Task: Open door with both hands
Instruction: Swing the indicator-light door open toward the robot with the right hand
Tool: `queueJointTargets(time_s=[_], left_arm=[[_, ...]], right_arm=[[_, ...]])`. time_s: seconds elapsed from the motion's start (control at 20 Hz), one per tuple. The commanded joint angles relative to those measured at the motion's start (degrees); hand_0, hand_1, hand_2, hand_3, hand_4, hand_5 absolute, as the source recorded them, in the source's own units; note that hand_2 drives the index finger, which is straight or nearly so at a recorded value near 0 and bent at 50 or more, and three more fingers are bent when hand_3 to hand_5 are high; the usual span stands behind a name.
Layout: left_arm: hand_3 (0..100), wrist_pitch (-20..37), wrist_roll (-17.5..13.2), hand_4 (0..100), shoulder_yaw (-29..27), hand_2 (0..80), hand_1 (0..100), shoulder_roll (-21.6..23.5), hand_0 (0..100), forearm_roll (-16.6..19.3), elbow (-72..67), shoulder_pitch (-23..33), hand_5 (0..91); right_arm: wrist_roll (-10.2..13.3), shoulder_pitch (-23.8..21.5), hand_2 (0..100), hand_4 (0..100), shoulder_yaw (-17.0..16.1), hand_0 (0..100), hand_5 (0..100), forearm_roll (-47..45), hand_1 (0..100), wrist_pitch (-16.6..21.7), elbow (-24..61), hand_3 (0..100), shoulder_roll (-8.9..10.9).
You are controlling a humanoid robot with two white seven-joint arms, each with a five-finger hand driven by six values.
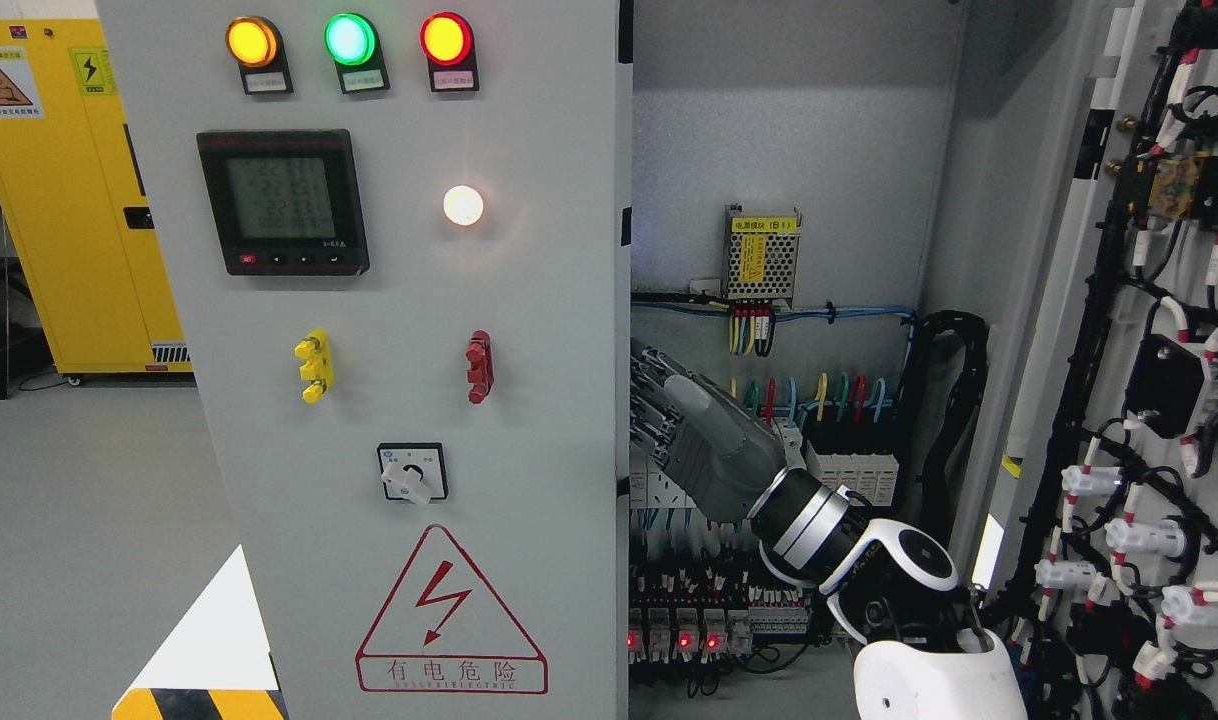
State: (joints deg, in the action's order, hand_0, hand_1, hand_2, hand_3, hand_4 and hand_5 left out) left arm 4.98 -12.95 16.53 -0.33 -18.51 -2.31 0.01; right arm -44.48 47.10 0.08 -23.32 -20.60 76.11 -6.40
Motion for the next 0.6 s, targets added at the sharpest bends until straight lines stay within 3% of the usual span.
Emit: queueJointTargets(time_s=[0.0,0.25,0.55], left_arm=[[0,0.0,0.0,0,0.0,0.0,56,-2.2,12,0.0,0.0,-1.8,0.0],[0,0.0,0.0,0,0.0,0.0,56,-2.5,12,0.0,0.0,-1.8,0.0],[0,0.0,0.0,0,0.0,0.0,56,-2.8,12,0.0,0.0,-1.8,0.0]], right_arm=[[-0.3,-0.5,4,0,0.7,0,0,-0.1,50,0.0,1.7,0,-0.02],[-0.5,-1.6,4,0,0.6,0,0,-0.3,50,0.0,4.0,0,-0.10],[-1.4,-5.7,4,0,3.6,0,0,-2.0,50,-0.1,7.6,0,0.07]])
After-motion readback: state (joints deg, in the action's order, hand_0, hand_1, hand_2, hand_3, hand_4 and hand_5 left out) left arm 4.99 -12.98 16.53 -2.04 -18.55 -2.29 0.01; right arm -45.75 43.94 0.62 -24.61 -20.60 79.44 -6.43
